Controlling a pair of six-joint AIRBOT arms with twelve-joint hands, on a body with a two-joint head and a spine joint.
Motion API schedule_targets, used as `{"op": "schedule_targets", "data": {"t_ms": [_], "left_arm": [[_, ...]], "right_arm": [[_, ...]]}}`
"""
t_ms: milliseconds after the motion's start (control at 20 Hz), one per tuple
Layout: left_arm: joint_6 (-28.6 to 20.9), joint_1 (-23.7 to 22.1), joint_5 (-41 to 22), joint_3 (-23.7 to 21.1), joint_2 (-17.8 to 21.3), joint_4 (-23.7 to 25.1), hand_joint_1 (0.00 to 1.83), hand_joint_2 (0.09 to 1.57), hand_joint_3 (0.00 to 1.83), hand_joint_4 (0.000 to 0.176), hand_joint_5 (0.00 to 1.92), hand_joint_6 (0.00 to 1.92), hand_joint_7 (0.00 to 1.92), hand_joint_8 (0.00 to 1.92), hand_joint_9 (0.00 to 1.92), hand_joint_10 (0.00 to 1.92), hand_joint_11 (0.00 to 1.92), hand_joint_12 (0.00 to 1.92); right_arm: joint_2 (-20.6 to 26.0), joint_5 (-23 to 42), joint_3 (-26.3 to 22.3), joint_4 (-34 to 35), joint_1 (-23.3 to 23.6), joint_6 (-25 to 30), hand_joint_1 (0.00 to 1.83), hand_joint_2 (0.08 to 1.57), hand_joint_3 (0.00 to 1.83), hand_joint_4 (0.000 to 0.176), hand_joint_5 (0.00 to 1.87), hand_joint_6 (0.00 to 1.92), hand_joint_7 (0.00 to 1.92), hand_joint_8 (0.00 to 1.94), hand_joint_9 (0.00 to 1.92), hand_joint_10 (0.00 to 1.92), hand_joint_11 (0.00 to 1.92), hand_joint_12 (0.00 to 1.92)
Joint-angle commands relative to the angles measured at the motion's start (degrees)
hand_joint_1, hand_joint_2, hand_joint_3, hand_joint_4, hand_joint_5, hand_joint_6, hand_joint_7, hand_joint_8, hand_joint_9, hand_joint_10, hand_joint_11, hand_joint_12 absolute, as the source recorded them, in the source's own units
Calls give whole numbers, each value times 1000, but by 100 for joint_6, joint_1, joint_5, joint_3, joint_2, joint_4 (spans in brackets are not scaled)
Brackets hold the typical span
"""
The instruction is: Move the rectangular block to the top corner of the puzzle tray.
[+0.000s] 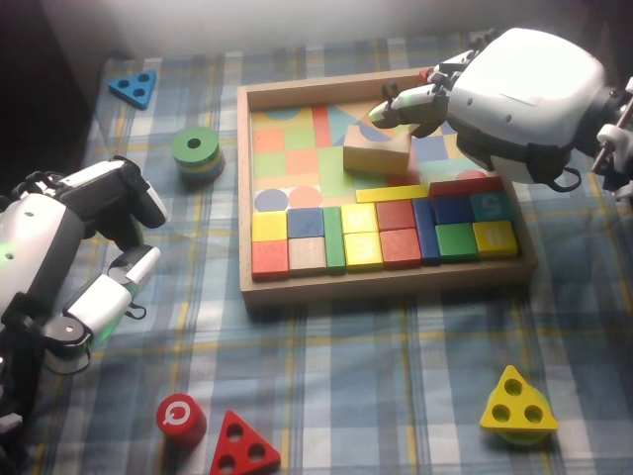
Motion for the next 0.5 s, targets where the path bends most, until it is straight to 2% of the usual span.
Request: {"op": "schedule_targets", "data": {"t_ms": [0, 100, 200, 250, 300, 350, 400, 450], "left_arm": [[-34, -28, -625, 37, -1, 267, 1146, 1331, 0, 0, 518, 1417, 687, 1694, 418, 1598, 159, 1913], [-34, -28, -625, 38, 0, 267, 1147, 1331, 0, 0, 518, 1417, 687, 1693, 435, 1598, 207, 1921], [-34, -27, -625, 37, -1, 267, 1152, 1322, 0, 0, 524, 1414, 709, 1652, 441, 1565, 201, 1896], [-34, -27, -623, 36, -1, 267, 1149, 1323, 0, 0, 521, 1421, 708, 1651, 435, 1552, 184, 1887], [-34, -27, -624, 36, -1, 267, 1149, 1324, 1, 0, 518, 1424, 707, 1654, 445, 1557, 178, 1889], [-35, -27, -625, 36, -1, 267, 1144, 1327, 1, 0, 511, 1436, 706, 1652, 442, 1536, 172, 1878], [-35, -27, -625, 36, -1, 267, 1138, 1331, 1, 0, 511, 1438, 694, 1671, 431, 1543, 160, 1892], [-35, -27, -625, 35, -1, 267, 1135, 1335, 1, 0, 507, 1442, 686, 1685, 419, 1551, 142, 1906]], "right_arm": [[-4, 557, 7, -11, 110, 0, 1570, 1075, 248, 34, 589, 0, 1011, 1941, 1272, 1921, 1394, 1921], [-4, 442, 6, -162, 181, 0, 1600, 1071, 240, 31, 598, 2, 1006, 1941, 1278, 1921, 1410, 1921], [-4, 385, -3, -252, 205, 0, 1616, 1067, 233, 22, 614, 5, 1088, 1941, 1336, 1921, 1457, 1921], [-4, 368, -10, -272, 207, 0, 1624, 1065, 229, 26, 623, 6, 1097, 1941, 1348, 1921, 1473, 1921], [-3, 357, -16, -282, 207, 0, 1627, 1055, 224, 18, 635, 7, 1117, 1941, 1360, 1921, 1481, 1921], [-1, 334, -21, -307, 207, 0, 1617, 1057, 223, 20, 639, 5, 1155, 1941, 1395, 1921, 1504, 1921], [0, 300, -26, -345, 207, 0, 1620, 1053, 219, 2, 646, 6, 1160, 1941, 1404, 1921, 1509, 1921], [0, 253, -28, -401, 208, 0, 1627, 1050, 221, 0, 654, 6, 1170, 1941, 1415, 1921, 1522, 1921]]}}
